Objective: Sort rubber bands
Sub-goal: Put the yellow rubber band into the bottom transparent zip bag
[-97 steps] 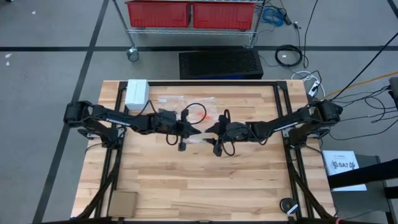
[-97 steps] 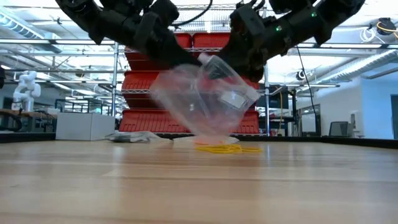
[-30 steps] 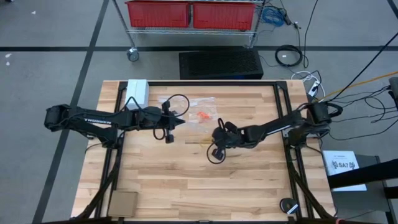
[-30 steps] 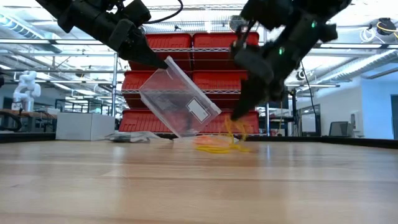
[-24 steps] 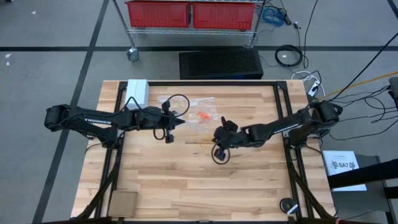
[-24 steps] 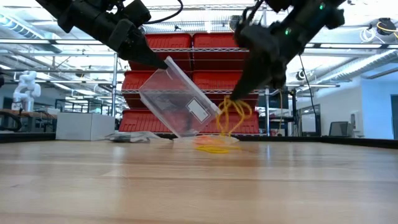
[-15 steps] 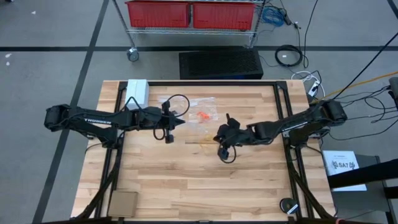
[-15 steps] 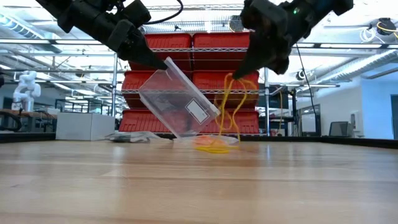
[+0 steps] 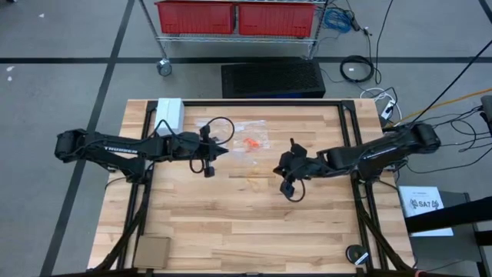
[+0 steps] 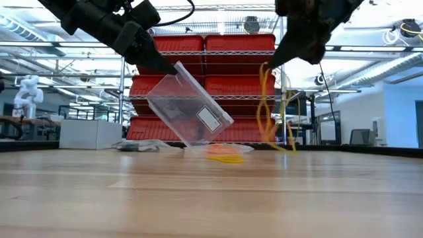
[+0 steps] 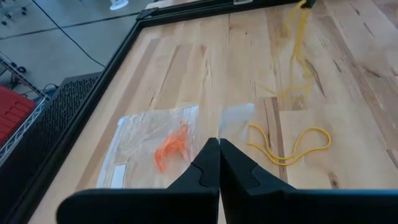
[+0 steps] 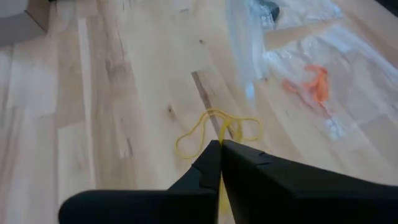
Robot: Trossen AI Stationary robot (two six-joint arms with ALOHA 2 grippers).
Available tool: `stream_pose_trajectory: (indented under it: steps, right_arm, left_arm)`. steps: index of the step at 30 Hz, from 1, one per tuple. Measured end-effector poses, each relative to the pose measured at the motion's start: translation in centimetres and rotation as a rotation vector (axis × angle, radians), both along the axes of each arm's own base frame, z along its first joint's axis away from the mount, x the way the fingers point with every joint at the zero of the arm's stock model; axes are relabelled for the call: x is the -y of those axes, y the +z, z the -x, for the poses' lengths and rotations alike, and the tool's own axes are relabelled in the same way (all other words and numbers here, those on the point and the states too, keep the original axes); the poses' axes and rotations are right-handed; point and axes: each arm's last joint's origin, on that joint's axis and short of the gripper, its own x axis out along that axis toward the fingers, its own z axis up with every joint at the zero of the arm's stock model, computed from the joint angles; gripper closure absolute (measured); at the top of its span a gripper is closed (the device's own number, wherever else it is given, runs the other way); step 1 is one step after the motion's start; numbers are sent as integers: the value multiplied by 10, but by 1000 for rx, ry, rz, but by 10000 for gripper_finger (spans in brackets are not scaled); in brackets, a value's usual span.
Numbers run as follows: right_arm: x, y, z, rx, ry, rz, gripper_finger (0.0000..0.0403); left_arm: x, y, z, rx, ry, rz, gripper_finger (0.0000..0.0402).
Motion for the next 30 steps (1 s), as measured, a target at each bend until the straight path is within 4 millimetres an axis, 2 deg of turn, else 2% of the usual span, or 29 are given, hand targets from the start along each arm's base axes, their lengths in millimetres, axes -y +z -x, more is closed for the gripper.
stream_pose_trajectory:
  steps: [6, 9, 21, 24, 30]
  right_arm:
    - [-7, 6, 8, 12, 16, -17, 399]
    - [-9, 6, 8, 12, 25, -18, 382]
    - [-9, 4, 7, -8, 25, -7, 234]
    - [-7, -9, -3, -49, 23, 16, 219]
    - [-3, -57, -43, -83, 72, 50, 205]
  left_arm:
    - [0, 0, 0, 0, 0, 0, 402]
    - [0, 0, 0, 1, 0, 0, 402]
    - [0, 0, 0, 1, 0, 0, 402]
    - [0, 1, 0, 6, 0, -3, 402]
    - [-3, 0, 1, -10, 62, -31, 402]
